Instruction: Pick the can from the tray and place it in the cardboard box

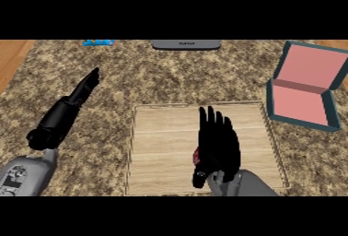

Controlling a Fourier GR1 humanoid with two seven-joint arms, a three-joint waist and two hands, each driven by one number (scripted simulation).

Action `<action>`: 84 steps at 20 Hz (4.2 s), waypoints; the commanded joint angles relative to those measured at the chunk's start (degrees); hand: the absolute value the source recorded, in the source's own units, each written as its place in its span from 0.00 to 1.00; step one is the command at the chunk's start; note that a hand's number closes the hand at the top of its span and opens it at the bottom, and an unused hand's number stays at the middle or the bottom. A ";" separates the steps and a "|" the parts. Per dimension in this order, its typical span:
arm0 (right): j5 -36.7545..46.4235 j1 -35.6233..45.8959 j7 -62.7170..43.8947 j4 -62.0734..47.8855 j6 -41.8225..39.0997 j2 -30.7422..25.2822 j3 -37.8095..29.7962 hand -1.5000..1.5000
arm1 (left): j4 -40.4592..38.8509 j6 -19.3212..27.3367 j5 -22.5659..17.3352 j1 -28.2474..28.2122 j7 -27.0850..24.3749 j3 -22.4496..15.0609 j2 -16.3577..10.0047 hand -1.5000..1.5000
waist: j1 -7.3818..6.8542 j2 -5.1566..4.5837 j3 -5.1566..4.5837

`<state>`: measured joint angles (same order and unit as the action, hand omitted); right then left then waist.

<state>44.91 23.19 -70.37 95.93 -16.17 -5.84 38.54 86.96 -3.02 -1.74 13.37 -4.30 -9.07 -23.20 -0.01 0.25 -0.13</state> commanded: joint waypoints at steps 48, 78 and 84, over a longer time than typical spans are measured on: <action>-9.40 -16.38 84.27 29.12 12.35 -39.26 -12.43 1.00 | -0.51 -2.29 4.54 -2.17 -2.35 4.24 3.64 0.50 | 1.20 -0.16 0.15; -14.01 17.64 93.59 -41.93 -5.43 -43.48 -31.93 1.00 | -2.49 -4.97 5.64 1.70 -1.67 5.16 6.21 0.50 | -2.23 -1.13 0.16; -5.51 22.61 99.96 -56.50 -5.58 -43.01 -26.71 1.00 | -2.96 -5.16 7.19 0.95 -2.77 3.85 6.94 0.50 | -2.81 -1.36 0.19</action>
<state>34.84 43.00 25.37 48.39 -21.42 -48.71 9.25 86.08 -8.92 3.94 14.73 -5.18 -4.60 -17.24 -2.78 -0.94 0.06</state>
